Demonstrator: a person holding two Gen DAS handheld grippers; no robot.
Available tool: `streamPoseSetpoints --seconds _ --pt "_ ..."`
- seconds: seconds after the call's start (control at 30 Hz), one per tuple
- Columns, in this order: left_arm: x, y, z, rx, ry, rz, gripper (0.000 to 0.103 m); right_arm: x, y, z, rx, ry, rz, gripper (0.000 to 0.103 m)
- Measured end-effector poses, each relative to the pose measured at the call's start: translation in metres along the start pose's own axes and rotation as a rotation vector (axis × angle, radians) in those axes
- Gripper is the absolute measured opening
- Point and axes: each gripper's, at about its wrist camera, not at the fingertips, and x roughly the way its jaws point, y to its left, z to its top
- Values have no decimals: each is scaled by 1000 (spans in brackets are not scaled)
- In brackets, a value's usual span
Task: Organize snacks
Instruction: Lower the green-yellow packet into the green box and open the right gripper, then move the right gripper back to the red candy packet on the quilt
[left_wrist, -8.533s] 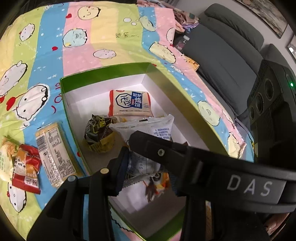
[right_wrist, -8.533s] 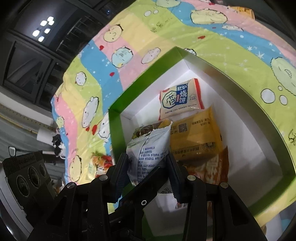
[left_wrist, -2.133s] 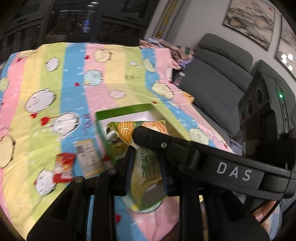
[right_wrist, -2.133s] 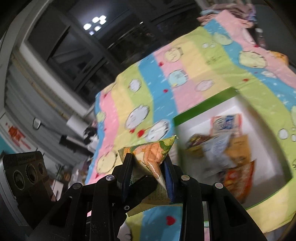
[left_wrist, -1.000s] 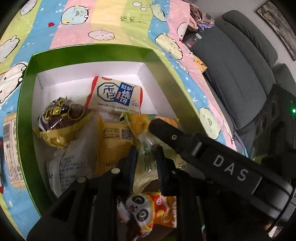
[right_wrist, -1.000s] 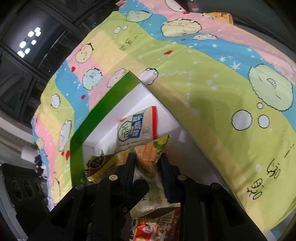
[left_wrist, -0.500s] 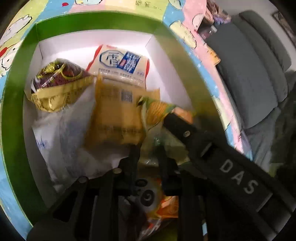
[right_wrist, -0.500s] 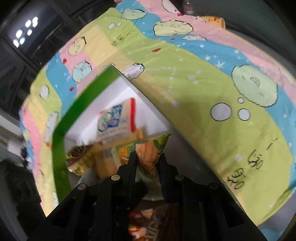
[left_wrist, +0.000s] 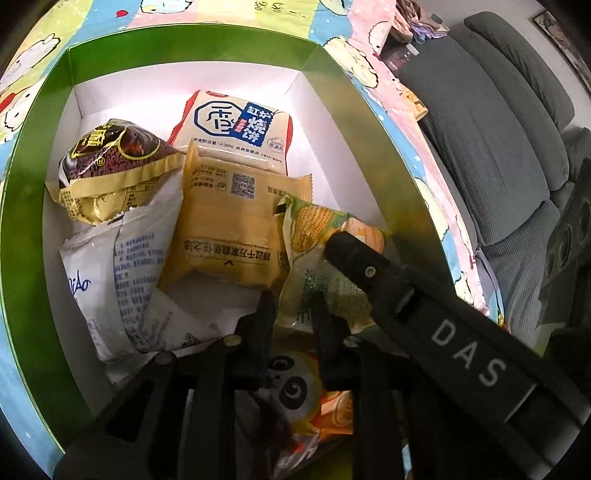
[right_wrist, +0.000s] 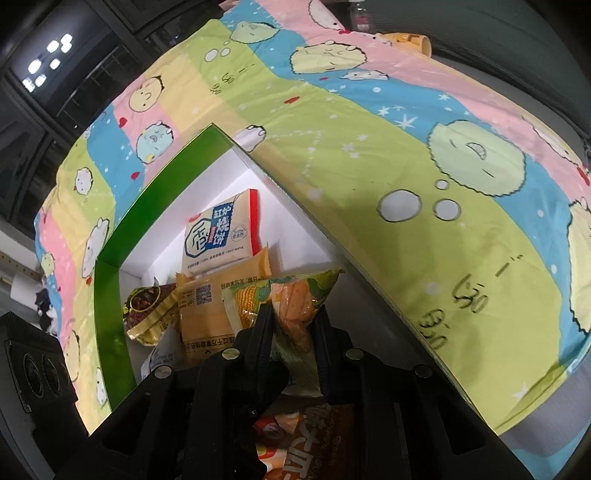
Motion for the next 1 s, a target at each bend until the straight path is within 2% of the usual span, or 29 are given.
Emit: streamPoseSetpoints --seconds 0.13,0.23,0.3,0.33,0.4,0.43,0.5,0.6,0.67,0.77,0.9,1.0 --pt "-2 -2 0 0 3 -6 19 -3 -2 0 -11 17 -6 22" --pt "-7 -5 3 26 10 17 27 -8 3 3 -39 28 -7 23" --pt "-17 -7 6 61 19 72 47 -14 5 1 -33 24 8 38" --pt "-22 -8 7 73 6 84 50 -19 6 1 -35 14 34 41" --pt "-39 -7 8 101 -34 85 57 -34 12 0 -44 -28 68 61" --pt "-48 -7 9 111 -53 82 62 -40 15 0 -53 -47 75 64" --pt "-68 -2 11 107 -97 118 86 -56 24 -1 -74 -85 85 67" --pt "-101 11 11 104 -176 100 91 -82 44 -3 -109 -145 109 70" --pt "-121 26 11 101 -201 91 97 -92 56 -4 -124 -173 126 73" --pt "-152 56 9 54 -265 115 98 -99 79 -8 -167 -194 158 78" --pt "-185 102 6 -38 -332 173 101 -93 108 -15 -203 -171 207 79" --pt "-206 149 1 -126 -365 224 102 -79 135 -21 -217 -122 273 79"
